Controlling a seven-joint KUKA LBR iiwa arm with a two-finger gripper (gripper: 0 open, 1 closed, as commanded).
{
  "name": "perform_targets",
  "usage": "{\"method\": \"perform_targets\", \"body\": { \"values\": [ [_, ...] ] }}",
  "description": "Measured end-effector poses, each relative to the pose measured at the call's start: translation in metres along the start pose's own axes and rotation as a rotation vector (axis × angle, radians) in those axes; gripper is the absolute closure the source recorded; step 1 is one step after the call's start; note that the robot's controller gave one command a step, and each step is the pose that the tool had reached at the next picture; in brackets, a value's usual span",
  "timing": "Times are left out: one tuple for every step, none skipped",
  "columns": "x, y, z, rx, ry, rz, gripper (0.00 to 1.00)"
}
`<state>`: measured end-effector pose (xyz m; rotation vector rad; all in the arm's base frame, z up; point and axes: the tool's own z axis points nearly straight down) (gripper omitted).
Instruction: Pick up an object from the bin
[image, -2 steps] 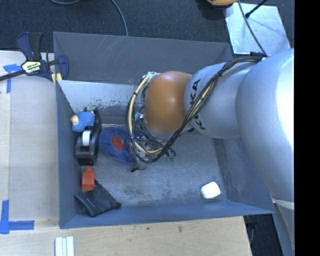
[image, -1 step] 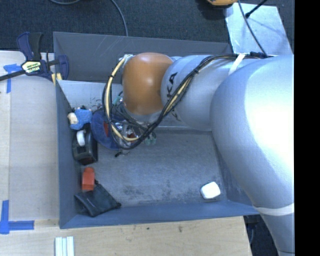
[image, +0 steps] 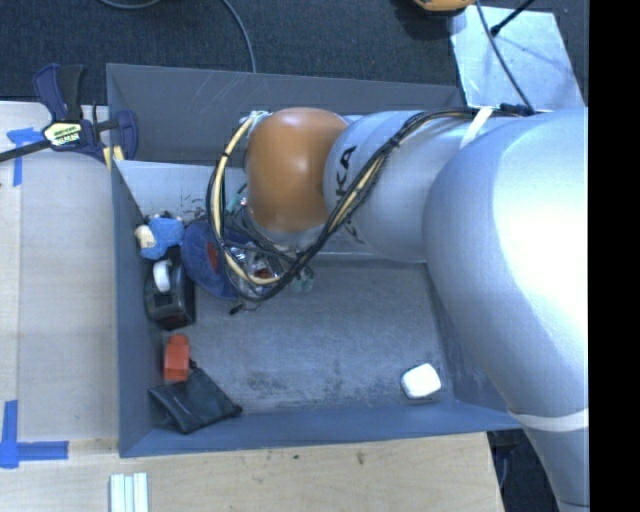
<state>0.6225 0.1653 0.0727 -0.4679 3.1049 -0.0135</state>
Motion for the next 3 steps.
{"method": "perform_targets", "body": {
  "values": [
    [-0.004,0.046,-0.082,-0.01,-0.013,-0.031,1.0],
    [0.028,0.022,-0.112,-0.008,-0.004,-0.246,1.0],
    [0.035,0.035,-0.196,-0.007,-0.014,-0.259,1.0]
  ]
}}
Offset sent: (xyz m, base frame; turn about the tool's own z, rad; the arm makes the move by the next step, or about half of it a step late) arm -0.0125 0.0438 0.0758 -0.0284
